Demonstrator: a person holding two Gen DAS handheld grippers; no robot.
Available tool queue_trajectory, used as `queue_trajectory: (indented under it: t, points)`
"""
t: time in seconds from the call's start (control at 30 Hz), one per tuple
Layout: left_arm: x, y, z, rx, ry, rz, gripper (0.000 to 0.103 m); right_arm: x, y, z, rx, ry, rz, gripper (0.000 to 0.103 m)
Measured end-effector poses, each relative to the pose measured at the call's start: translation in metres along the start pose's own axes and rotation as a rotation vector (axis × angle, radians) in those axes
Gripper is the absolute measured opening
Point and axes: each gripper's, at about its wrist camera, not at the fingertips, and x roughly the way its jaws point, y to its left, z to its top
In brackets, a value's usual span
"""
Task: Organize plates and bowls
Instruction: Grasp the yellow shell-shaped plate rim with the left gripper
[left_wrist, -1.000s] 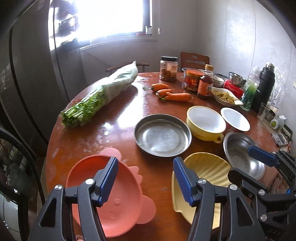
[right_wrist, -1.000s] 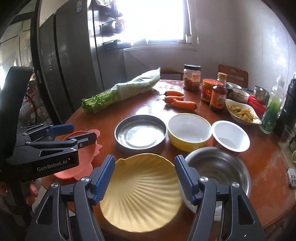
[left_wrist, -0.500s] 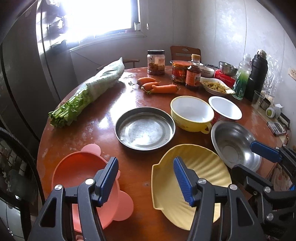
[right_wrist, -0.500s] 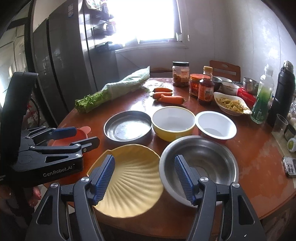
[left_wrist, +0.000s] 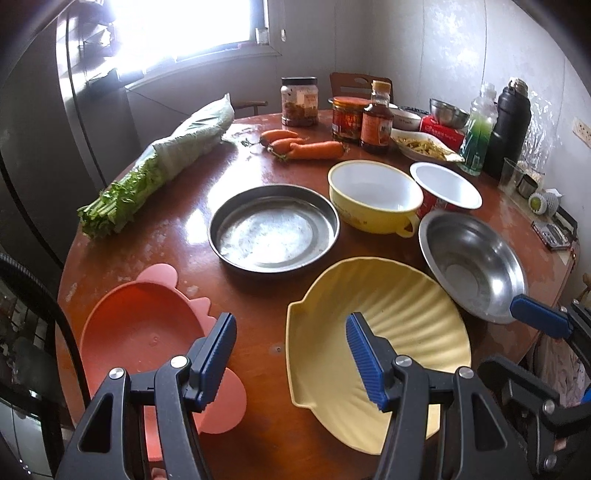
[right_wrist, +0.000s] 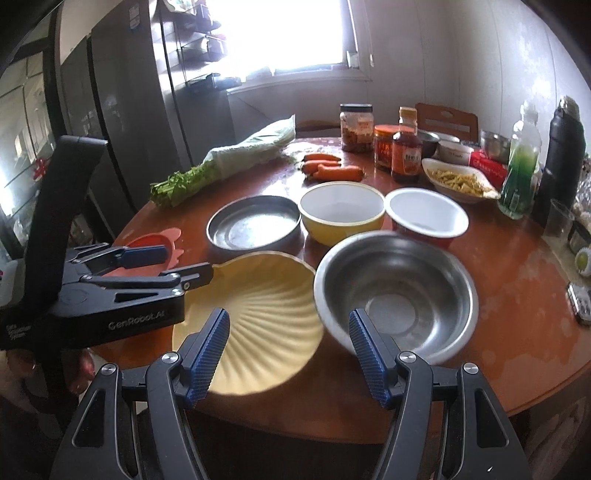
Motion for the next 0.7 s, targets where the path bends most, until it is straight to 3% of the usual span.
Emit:
queue_trajectory:
  t: [0.47,0.7]
  points:
    - [0.022,-0.009,-0.002,0.04,0.053,-0.046,0.061,0.023,-0.004,-0.027,0.043,0.106,0.001,0.069]
    - [0.028,-0.01,-0.004,0.047,0.07,-0.062,0.054,0.037,-0.001,-0.029,0.044,0.136,0.012,0.069]
